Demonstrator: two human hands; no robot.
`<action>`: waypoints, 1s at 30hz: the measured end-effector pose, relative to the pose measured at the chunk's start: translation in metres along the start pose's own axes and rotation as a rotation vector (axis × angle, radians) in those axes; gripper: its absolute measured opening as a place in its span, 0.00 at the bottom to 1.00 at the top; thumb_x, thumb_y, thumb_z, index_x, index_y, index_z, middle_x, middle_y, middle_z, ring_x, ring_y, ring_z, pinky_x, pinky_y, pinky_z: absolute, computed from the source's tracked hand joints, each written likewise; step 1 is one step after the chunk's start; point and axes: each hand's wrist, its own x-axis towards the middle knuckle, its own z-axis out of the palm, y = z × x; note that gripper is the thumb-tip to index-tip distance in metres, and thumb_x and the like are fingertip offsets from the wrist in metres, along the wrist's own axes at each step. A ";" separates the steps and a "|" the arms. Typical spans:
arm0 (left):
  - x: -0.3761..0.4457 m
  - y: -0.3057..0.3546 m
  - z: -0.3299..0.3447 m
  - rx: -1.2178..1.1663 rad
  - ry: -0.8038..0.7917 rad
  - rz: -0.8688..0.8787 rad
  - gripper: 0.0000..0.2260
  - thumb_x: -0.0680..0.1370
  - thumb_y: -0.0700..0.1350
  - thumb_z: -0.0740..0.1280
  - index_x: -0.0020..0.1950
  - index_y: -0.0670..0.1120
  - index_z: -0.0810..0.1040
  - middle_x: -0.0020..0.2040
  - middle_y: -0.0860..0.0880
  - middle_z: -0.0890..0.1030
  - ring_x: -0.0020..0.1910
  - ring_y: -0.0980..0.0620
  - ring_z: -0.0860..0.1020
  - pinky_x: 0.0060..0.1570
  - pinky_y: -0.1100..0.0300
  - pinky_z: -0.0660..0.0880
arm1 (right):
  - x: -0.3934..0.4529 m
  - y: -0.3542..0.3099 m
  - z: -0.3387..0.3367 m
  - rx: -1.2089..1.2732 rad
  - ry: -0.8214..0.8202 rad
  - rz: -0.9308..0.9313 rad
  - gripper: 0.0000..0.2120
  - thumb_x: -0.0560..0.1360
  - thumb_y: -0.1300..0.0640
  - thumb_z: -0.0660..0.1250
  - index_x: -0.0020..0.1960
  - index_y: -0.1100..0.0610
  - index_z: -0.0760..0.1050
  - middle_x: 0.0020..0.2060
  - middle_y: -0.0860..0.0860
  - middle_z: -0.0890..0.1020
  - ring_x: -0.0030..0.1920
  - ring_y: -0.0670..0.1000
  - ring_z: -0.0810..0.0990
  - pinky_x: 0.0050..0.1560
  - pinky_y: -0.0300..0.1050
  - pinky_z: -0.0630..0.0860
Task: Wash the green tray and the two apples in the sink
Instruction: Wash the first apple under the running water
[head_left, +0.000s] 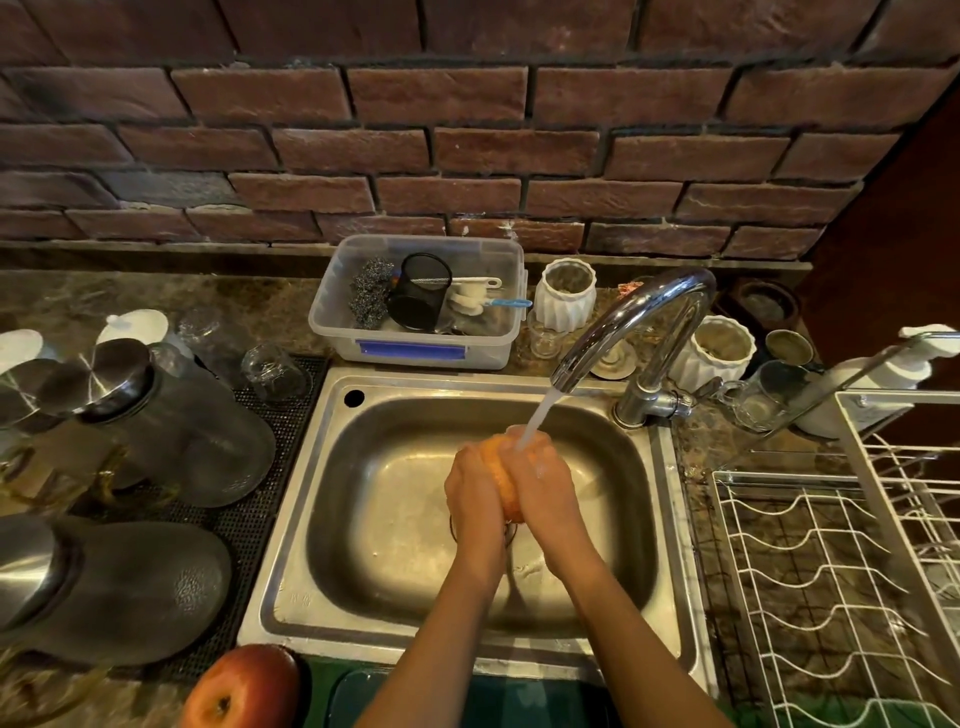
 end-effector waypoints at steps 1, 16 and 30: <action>0.000 0.000 -0.002 0.043 -0.009 0.050 0.14 0.83 0.58 0.59 0.58 0.52 0.80 0.53 0.46 0.83 0.52 0.47 0.82 0.54 0.48 0.81 | 0.005 0.000 0.000 0.005 -0.003 0.050 0.11 0.81 0.43 0.61 0.63 0.42 0.71 0.53 0.44 0.78 0.50 0.45 0.79 0.51 0.42 0.80; 0.005 0.023 0.006 -0.137 -0.006 0.036 0.09 0.79 0.51 0.64 0.52 0.53 0.83 0.53 0.45 0.82 0.51 0.45 0.82 0.33 0.59 0.78 | 0.000 0.004 -0.011 0.203 -0.177 0.002 0.19 0.76 0.36 0.64 0.66 0.35 0.70 0.57 0.38 0.79 0.58 0.45 0.81 0.57 0.46 0.82; -0.002 0.009 -0.007 0.149 -0.290 0.343 0.08 0.78 0.59 0.65 0.55 0.68 0.81 0.53 0.63 0.81 0.52 0.58 0.82 0.41 0.64 0.81 | 0.018 -0.011 -0.026 0.194 -0.008 0.477 0.16 0.81 0.41 0.58 0.62 0.49 0.70 0.51 0.56 0.77 0.46 0.59 0.81 0.37 0.53 0.84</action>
